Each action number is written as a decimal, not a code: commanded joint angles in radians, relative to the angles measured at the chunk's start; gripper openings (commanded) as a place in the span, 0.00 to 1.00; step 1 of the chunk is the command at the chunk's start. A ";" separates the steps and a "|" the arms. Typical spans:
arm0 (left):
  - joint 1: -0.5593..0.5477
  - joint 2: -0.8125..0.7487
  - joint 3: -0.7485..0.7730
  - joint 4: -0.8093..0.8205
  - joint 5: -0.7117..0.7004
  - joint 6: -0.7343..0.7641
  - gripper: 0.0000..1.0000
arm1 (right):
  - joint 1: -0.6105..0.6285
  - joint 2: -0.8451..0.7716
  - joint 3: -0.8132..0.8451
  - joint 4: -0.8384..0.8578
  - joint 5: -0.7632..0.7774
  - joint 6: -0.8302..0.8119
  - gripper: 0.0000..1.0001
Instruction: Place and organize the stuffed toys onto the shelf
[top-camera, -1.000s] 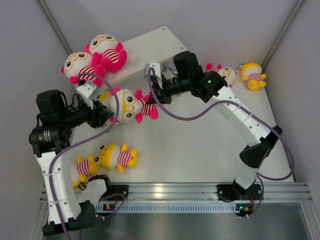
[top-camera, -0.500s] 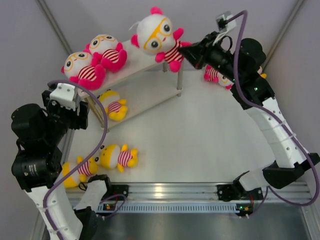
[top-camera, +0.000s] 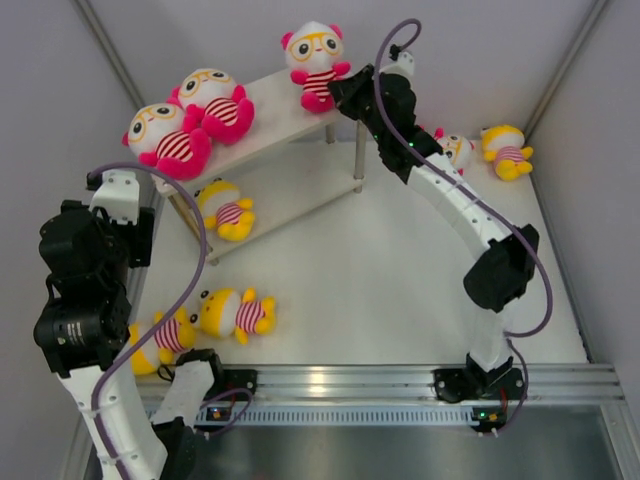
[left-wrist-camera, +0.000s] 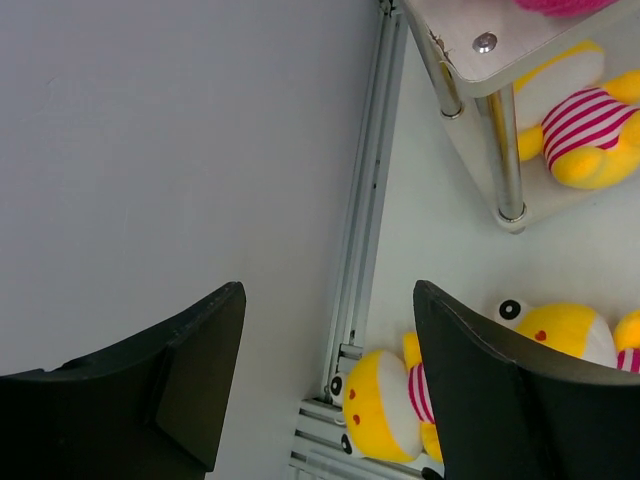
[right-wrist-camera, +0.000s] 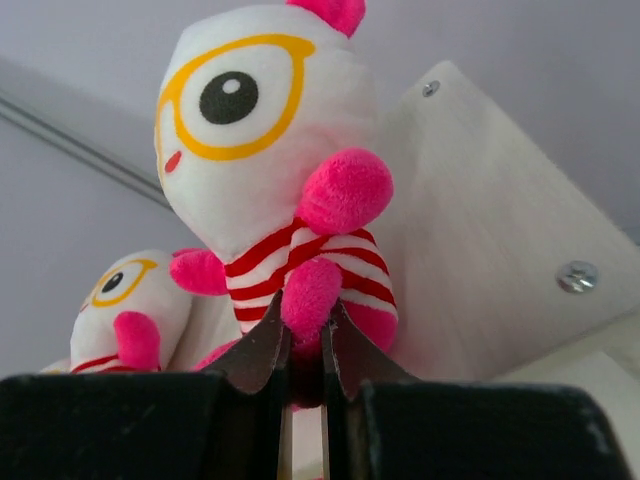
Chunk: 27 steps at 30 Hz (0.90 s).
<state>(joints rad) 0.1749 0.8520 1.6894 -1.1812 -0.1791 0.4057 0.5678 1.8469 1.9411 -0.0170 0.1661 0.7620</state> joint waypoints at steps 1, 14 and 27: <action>0.002 -0.018 -0.008 0.014 -0.036 0.007 0.74 | 0.063 0.076 0.195 0.020 0.061 0.048 0.00; 0.003 -0.047 -0.033 0.012 -0.036 0.012 0.75 | 0.175 0.193 0.254 -0.012 0.145 0.114 0.00; 0.002 -0.051 -0.042 0.011 0.007 0.016 0.75 | 0.175 0.143 0.239 0.045 0.110 0.030 0.55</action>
<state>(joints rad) 0.1749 0.8112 1.6581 -1.1820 -0.1925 0.4183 0.7433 2.0445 2.1452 -0.0391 0.2882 0.8459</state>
